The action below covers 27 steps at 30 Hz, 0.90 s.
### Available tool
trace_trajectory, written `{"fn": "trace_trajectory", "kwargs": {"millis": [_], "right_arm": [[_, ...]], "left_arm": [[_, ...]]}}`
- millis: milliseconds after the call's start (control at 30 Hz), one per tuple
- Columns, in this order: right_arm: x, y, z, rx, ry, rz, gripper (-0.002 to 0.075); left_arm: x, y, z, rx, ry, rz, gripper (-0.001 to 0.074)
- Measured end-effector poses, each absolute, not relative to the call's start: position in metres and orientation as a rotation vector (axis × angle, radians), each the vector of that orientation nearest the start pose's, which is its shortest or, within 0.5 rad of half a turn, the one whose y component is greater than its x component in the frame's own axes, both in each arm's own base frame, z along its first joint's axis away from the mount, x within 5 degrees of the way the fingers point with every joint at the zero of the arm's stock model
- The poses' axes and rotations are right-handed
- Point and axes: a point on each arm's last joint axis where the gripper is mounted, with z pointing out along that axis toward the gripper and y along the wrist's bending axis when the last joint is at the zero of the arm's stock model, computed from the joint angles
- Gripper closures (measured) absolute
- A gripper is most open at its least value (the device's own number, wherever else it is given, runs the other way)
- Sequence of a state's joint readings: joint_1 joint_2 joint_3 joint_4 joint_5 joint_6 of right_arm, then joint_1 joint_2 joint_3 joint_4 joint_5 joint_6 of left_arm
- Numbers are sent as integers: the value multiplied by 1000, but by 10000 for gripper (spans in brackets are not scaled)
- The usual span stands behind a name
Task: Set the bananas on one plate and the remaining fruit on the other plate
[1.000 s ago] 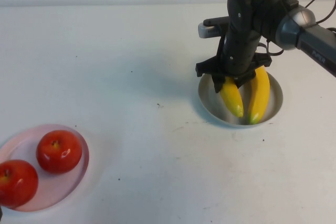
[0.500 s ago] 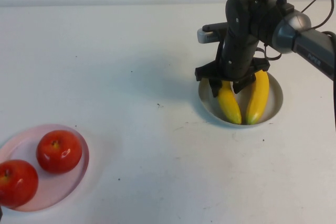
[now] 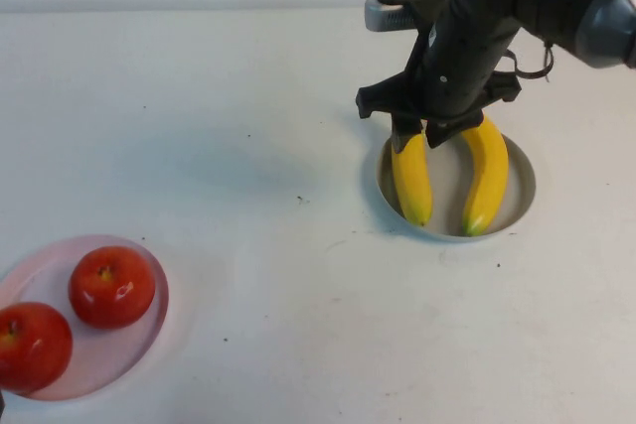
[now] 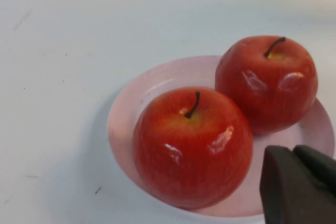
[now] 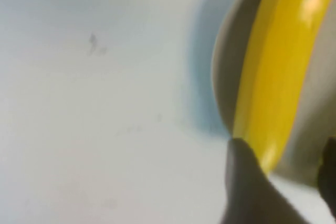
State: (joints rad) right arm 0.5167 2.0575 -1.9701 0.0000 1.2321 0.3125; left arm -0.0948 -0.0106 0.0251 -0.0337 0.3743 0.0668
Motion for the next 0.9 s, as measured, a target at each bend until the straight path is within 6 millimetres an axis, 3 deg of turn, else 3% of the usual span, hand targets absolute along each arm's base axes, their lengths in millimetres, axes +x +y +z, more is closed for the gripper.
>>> {"fn": "trace_trajectory", "kwargs": {"millis": [133,267,500,633,900], "right_arm": [[345,207,317,-327,2806,200,567],[297,182,335,-400,2802,188,701],[227,141,356,-406,2763,233,738],[192,121,358,-401,2748,266,740],[151,101,377,-452,2640,363,741]], "left_arm": [[52,-6,172,130,1868,-52,740],[52,-6,172,130,1868,-52,740],[52,-6,172,130,1868,-52,740],[52,-6,172,130,1868,-52,740],[52,-6,172,130,1868,-52,740]]}}
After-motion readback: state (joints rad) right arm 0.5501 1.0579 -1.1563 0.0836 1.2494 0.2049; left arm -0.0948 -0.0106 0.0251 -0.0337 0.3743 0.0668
